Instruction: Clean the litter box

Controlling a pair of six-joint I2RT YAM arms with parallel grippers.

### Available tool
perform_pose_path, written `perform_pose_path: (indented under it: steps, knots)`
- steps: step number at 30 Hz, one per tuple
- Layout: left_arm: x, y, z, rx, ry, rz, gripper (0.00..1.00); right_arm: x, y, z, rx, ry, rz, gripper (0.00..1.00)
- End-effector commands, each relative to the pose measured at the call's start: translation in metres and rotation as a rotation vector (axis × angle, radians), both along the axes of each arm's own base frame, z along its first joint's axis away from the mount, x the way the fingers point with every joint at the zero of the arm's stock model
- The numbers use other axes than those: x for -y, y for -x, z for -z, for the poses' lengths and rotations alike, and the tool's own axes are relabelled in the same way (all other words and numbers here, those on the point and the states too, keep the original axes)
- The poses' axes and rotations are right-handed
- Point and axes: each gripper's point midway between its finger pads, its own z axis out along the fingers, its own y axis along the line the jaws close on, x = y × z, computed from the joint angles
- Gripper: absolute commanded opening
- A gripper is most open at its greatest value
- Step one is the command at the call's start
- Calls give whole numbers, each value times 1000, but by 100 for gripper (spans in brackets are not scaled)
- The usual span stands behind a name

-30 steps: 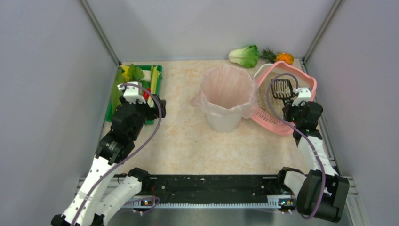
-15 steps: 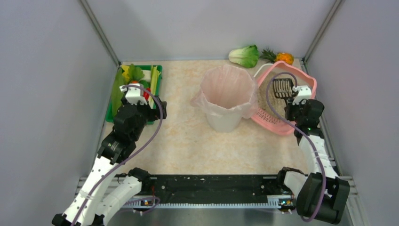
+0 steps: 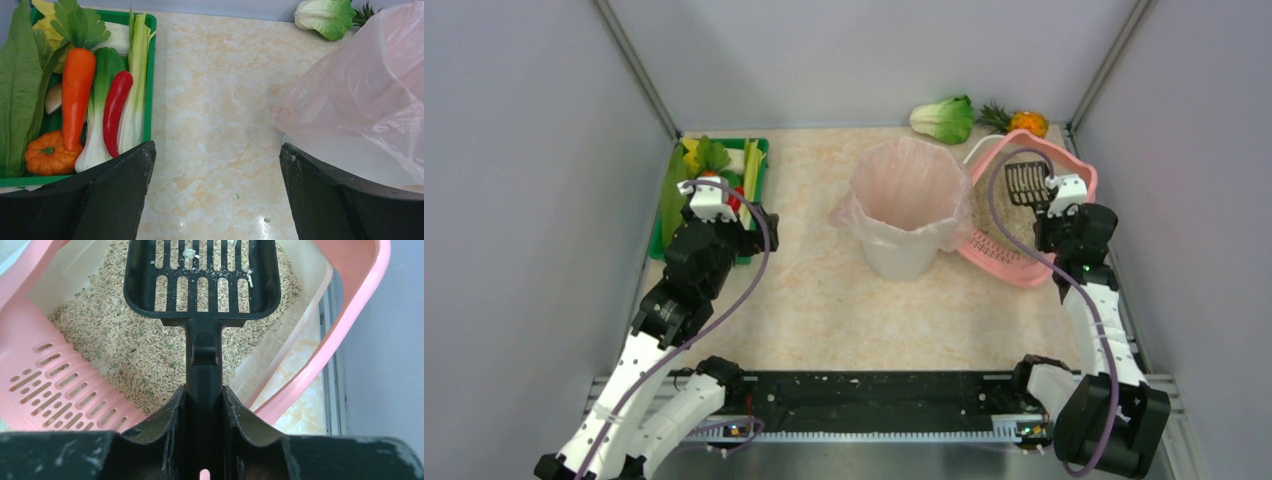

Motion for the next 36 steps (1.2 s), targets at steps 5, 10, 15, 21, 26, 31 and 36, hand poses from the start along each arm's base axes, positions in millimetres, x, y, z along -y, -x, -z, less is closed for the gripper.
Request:
perform_pose_path:
  steps: [5, 10, 15, 21, 26, 31, 36]
  knots:
    - [0, -2, -16, 64, 24, -5, 99, 5, -8, -27, 46, 5, 47, 0]
    - [-1, -2, -15, 65, 23, -12, 99, -5, -7, -42, 90, 20, -21, 0]
    - [1, -3, -15, 65, 30, -3, 99, -5, -5, -54, 99, 59, -44, 0]
    - [3, -4, -15, 64, 33, 4, 99, -5, -3, -71, 111, 81, -53, 0]
    - [3, -4, -14, 59, 31, 5, 99, -7, -4, -104, 138, 88, -69, 0]
    - [5, -5, -14, 56, 36, 9, 99, -17, 0, -148, 186, 86, -111, 0]
    - [7, -6, -13, 51, 38, 18, 99, -43, 8, -191, 225, 78, -214, 0]
